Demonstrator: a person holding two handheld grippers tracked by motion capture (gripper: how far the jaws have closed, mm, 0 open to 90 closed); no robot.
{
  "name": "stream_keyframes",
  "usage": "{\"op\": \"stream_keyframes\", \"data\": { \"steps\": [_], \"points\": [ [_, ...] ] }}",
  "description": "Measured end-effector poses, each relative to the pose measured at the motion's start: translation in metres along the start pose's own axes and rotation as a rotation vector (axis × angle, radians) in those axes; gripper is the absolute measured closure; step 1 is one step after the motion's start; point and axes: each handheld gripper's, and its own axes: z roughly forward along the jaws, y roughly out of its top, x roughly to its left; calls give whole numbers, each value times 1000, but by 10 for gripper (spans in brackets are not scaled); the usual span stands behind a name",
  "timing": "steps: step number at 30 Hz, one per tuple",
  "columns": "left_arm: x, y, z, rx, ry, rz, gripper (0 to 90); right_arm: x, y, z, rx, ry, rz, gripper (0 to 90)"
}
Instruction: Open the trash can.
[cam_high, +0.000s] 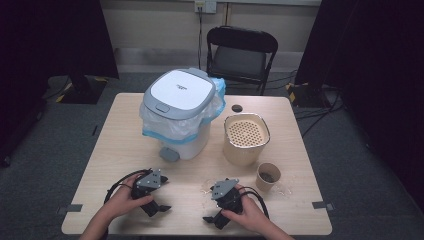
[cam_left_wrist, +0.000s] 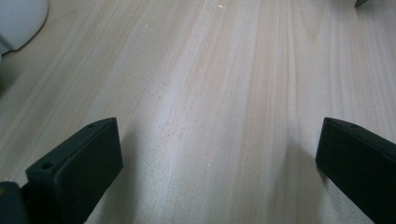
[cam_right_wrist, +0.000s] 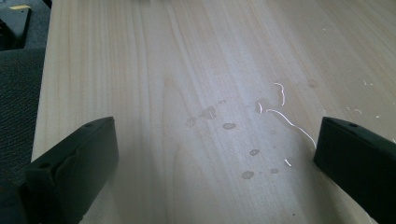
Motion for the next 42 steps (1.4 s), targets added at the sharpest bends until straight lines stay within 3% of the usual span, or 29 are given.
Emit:
{"op": "stream_keyframes", "data": {
  "steps": [6,11,14,15,17,19,22,31,37,40,42],
  "points": [
    [0,1,0,10,7,0,0,0,0,0,0,0,0,0],
    [-2,-1,-2,-9,7,-44,12,0,0,0,0,0,-1,0],
    [-3,1,-9,1,22,-75,91,0,0,0,0,1,-1,0],
    [-3,3,-12,9,28,-117,210,0,0,0,0,0,-1,0],
    [-3,5,-14,23,41,-138,146,0,0,0,0,0,-1,0],
    [-4,6,-16,27,40,-142,176,0,0,0,1,0,-1,0],
    [-5,11,-19,14,32,-180,163,0,0,0,0,0,0,0],
    [-9,30,-38,-12,70,-239,161,0,0,0,-2,0,-3,0],
    [-5,39,-53,-41,90,-291,160,0,0,0,-2,0,-4,0],
    [-3,44,-61,-23,101,-302,160,0,0,0,-2,0,-4,0],
    [-1,47,-67,-36,93,-321,174,0,0,0,-2,0,-4,0]
  ]
}}
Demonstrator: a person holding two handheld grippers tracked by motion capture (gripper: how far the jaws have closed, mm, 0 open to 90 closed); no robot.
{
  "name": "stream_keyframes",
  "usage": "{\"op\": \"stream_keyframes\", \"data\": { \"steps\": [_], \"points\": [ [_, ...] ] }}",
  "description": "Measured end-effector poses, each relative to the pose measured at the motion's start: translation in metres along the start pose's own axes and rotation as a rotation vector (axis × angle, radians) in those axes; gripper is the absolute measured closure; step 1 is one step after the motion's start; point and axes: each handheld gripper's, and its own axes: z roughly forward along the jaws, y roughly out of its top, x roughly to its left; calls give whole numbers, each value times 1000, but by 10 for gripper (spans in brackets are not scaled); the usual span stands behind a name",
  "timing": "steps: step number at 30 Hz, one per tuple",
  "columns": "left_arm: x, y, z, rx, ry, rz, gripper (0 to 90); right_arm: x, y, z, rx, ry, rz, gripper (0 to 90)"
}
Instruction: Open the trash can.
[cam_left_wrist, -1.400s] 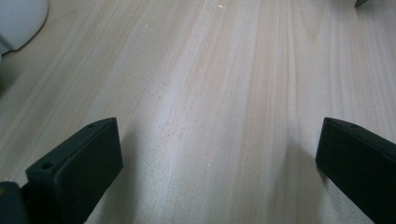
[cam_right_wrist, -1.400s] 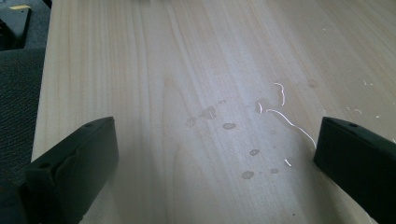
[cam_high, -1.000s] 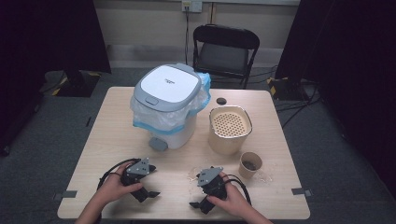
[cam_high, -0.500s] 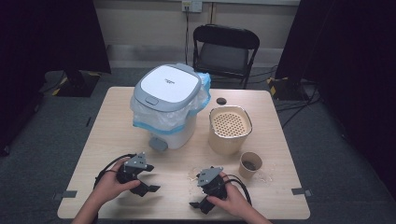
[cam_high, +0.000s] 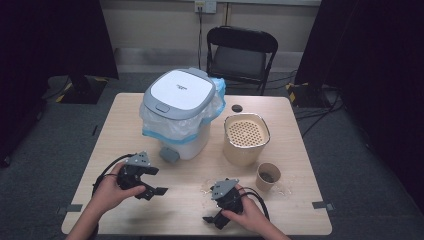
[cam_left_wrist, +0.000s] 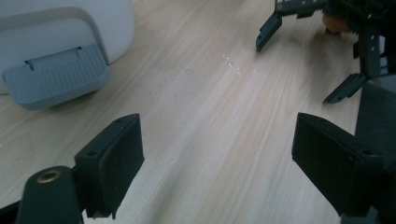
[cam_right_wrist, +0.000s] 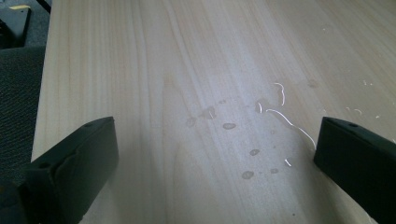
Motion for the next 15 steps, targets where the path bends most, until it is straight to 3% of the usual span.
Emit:
{"op": "stream_keyframes", "data": {
  "steps": [15],
  "points": [
    [3,26,-26,29,69,-2,181,0,0,0,0,0,0,0]
  ]
}}
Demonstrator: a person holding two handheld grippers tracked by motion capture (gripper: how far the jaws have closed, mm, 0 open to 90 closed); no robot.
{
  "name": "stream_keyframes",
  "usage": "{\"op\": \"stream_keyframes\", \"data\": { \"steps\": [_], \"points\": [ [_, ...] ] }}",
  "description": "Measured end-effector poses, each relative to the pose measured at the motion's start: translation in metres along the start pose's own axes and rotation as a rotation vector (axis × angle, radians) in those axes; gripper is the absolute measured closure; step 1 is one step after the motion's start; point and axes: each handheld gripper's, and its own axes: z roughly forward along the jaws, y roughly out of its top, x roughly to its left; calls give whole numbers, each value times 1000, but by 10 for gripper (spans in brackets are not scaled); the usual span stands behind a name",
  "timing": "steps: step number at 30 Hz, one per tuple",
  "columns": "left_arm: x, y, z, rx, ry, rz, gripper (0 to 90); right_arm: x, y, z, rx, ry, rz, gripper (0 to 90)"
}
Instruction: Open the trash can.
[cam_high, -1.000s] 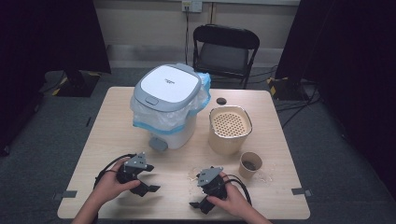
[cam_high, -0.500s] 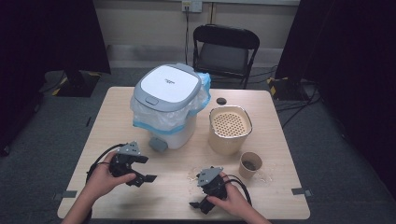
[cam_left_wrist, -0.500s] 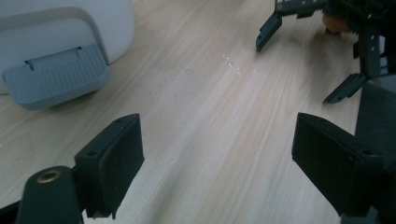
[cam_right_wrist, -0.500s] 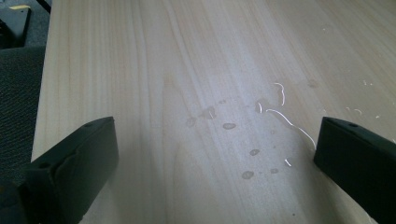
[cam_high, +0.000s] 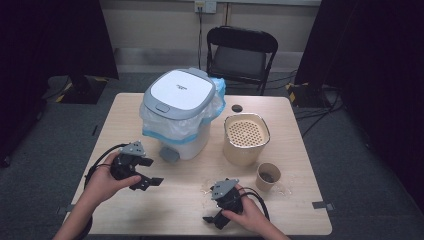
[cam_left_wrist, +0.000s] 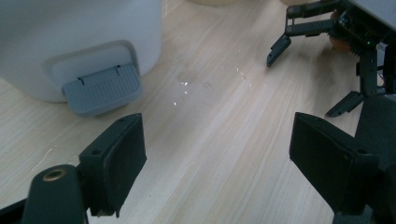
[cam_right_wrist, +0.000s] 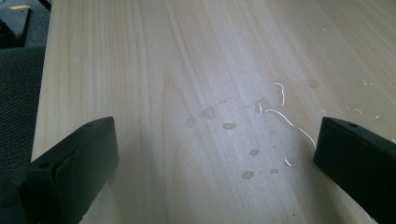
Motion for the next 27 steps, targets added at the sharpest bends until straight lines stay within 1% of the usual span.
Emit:
{"op": "stream_keyframes", "data": {
  "steps": [2,4,5,6,10,12,13,15,16,17,19,20,23,25,27],
  "points": [
    [0,7,-6,-4,12,2,181,0,0,0,1,0,0,0],
    [1,9,-7,-5,12,1,181,0,0,0,1,0,0,0],
    [1,15,-11,-13,13,-1,181,0,0,0,0,0,-1,0],
    [1,15,-11,-13,13,-1,181,0,0,0,0,0,-1,0],
    [2,24,-17,-11,29,10,181,0,0,0,-1,-2,-3,0],
    [2,28,-20,-8,33,6,181,0,0,0,-1,-2,-1,0],
    [2,31,-22,-5,41,14,181,0,0,0,-1,-2,-2,0],
    [3,36,-25,-5,46,13,181,0,0,0,-1,-2,-2,0],
    [3,36,-25,-5,46,13,181,0,0,0,-1,-1,-1,0],
    [3,41,-27,-10,54,21,181,0,0,0,-1,-1,-3,0],
    [3,43,-28,-11,52,21,181,0,0,0,-1,-1,-3,0],
    [3,45,-29,-10,44,16,181,0,0,0,-1,-1,-3,0],
    [2,52,-32,-5,56,26,182,0,0,0,-1,-1,-1,0],
    [3,57,-35,-4,54,31,184,0,0,0,-1,-2,-1,0],
    [3,59,-35,-6,56,32,184,0,0,0,-2,-2,-1,0]
  ]
}}
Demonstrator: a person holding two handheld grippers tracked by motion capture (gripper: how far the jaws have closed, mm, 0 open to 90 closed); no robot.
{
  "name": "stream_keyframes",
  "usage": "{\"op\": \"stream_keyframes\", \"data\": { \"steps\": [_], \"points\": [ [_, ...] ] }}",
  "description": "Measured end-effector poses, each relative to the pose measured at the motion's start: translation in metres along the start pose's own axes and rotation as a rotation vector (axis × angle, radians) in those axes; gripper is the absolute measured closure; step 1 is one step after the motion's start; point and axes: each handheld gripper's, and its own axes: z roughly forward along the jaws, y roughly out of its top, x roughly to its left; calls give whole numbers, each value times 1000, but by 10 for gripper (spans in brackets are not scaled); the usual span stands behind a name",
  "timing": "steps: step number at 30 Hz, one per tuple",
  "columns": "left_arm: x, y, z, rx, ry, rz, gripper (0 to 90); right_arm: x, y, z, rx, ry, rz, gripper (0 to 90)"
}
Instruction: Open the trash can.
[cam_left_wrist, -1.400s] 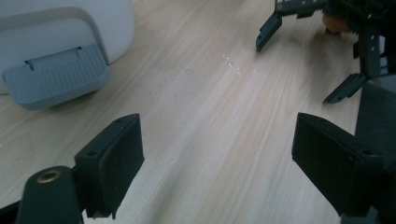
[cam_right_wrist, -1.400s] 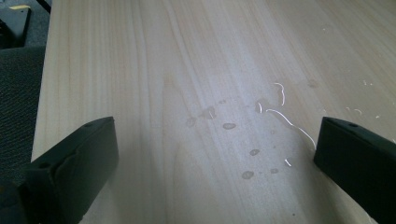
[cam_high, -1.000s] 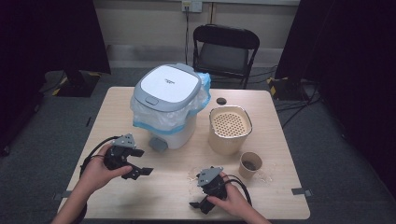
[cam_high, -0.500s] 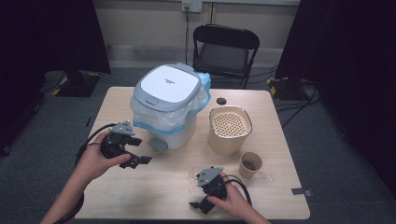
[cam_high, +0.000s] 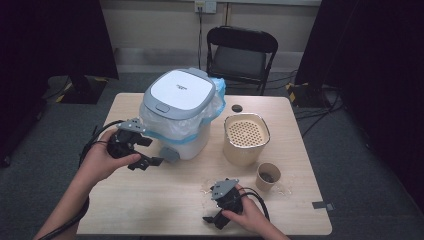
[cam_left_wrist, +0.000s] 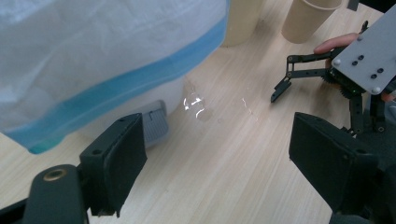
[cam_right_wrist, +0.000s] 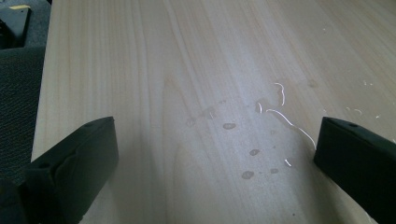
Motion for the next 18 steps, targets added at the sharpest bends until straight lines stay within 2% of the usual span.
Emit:
{"op": "stream_keyframes", "data": {
  "steps": [7,8,11,12,13,18],
  "points": [
    [5,12,-7,0,7,6,186,0,0,0,0,0,0,0],
    [4,13,-8,-7,9,-4,186,0,0,0,0,0,1,0],
    [5,17,-12,-4,8,1,185,0,0,0,1,0,-1,0],
    [6,19,-14,6,12,13,186,0,0,0,1,0,-1,0],
    [6,20,-14,-3,12,0,186,0,0,0,2,2,-1,0],
    [7,30,-22,-6,15,14,185,0,0,0,1,2,0,0]
  ]
}}
